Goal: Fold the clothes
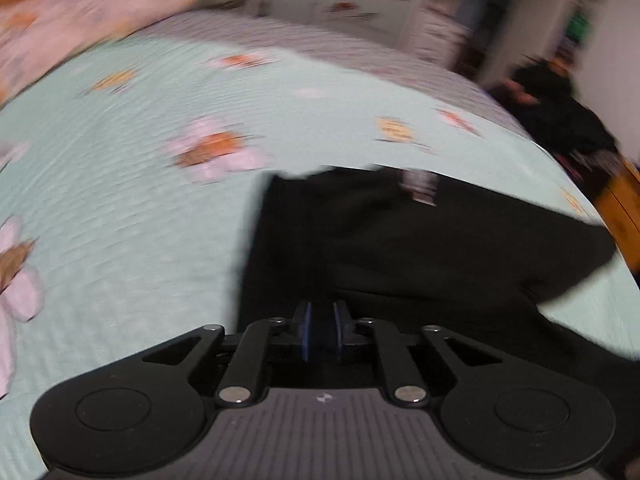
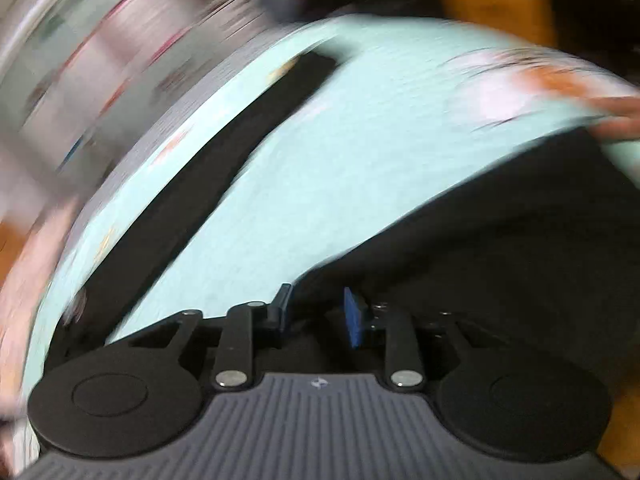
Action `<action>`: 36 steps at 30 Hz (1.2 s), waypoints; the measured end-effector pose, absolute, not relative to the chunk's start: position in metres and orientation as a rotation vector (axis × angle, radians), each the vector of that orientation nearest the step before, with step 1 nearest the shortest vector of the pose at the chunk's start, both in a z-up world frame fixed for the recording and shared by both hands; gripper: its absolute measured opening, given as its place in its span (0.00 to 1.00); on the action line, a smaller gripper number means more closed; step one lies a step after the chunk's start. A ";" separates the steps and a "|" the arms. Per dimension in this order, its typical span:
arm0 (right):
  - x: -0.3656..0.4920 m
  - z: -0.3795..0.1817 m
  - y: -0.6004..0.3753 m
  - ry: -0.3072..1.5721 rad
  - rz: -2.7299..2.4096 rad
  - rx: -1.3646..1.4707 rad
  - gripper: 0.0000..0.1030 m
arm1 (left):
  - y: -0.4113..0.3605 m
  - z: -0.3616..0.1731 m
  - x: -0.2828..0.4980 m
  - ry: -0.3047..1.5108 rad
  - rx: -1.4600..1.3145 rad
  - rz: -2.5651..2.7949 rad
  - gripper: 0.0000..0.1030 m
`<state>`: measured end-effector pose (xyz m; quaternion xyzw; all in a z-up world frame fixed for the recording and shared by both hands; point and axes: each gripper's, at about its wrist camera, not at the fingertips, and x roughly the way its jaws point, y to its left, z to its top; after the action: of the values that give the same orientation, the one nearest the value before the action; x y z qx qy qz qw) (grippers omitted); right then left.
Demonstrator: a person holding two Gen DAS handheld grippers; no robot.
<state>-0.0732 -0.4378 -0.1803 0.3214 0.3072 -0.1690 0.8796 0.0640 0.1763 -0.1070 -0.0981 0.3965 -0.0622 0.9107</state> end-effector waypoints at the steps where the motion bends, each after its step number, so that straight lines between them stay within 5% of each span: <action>1: -0.076 -0.172 -0.435 0.634 -0.385 0.617 0.42 | 0.160 -0.106 0.061 0.811 -0.171 -0.153 0.17; 3: -0.073 -0.159 -0.411 0.616 -0.293 0.518 0.53 | 0.129 -0.111 0.059 0.807 -0.118 -0.192 0.18; 8: -0.054 -0.171 -0.354 0.730 0.031 0.292 0.52 | 0.081 -0.154 0.066 0.956 -0.150 -0.283 0.18; 11: -0.075 -0.191 -0.405 0.736 -0.169 0.455 0.00 | 0.077 -0.173 0.060 0.986 -0.154 -0.280 0.20; 14: -0.090 -0.190 -0.431 0.747 -0.358 0.462 0.00 | 0.084 -0.170 0.056 1.010 -0.206 -0.278 0.20; 18: -0.083 -0.160 -0.397 0.703 -0.281 0.355 0.46 | 0.087 -0.161 0.056 1.011 -0.251 -0.266 0.21; 21: -0.069 -0.151 -0.361 0.662 -0.063 0.364 0.60 | 0.082 -0.148 0.052 0.961 -0.288 -0.281 0.24; 29: -0.023 -0.169 -0.325 0.784 -0.019 0.315 0.64 | 0.028 -0.133 0.070 0.865 -0.238 -0.459 0.63; 36: 0.051 -0.147 -0.265 0.725 0.240 0.221 0.58 | 0.015 -0.183 0.081 1.032 -0.234 -0.680 0.72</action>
<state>0.0513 -0.2652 -0.1473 0.1074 0.3532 0.1167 0.9220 0.0812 0.0151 -0.1825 -0.1093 0.4825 -0.3180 0.8088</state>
